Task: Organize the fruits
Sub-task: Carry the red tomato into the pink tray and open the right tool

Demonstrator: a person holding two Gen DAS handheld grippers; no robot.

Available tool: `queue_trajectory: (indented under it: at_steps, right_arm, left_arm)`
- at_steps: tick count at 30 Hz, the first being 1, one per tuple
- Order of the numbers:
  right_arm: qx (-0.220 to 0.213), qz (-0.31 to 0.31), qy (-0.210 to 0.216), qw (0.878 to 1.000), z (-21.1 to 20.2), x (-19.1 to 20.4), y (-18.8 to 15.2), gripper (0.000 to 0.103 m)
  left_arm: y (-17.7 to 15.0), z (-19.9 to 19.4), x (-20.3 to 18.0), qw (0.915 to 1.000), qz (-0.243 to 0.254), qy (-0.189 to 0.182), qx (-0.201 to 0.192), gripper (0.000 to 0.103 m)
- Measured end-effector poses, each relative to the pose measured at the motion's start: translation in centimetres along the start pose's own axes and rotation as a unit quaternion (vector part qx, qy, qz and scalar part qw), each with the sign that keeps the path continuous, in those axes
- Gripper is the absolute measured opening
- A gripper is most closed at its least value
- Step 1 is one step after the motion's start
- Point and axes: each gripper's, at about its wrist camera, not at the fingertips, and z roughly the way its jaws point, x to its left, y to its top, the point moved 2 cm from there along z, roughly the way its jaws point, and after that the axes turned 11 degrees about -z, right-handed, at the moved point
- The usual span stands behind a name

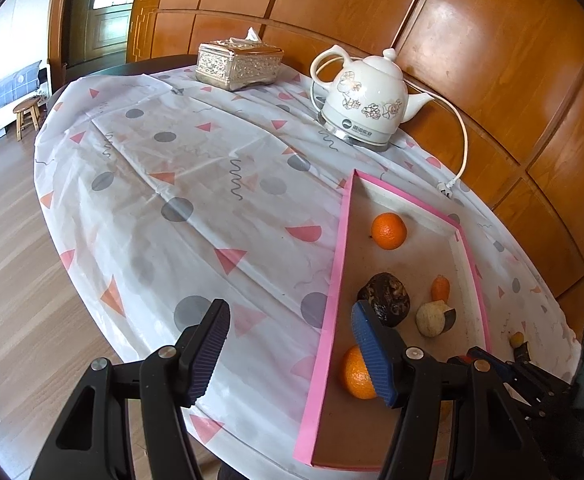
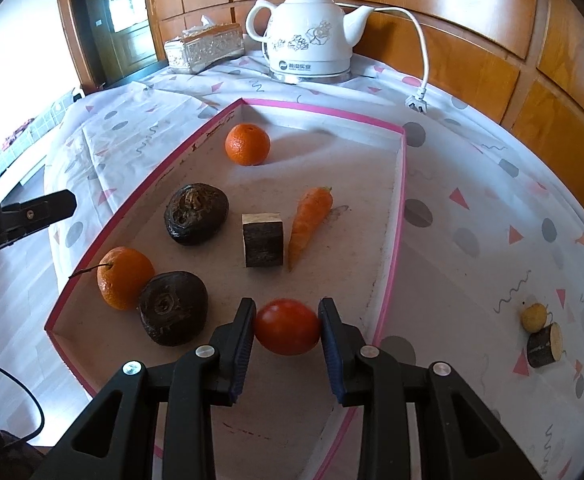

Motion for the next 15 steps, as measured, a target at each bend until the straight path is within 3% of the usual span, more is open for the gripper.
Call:
queue_trajectory:
  at_steps: [8, 15]
  right_arm:
    - [-0.042, 0.043, -0.009, 0.998, -3.1, -1.3, -0.7, 0.038]
    - [-0.068, 0.103, -0.05, 0.991, -6.1, -4.4, -2.9, 0.044]
  left_arm:
    - [-0.2, -0.6, -0.9, 0.9998, 0.016, -0.013, -0.003, 0.066]
    - [-0.7, -0.8, -1.7, 0.9994, 0.029, -0.019, 0.004, 0.066]
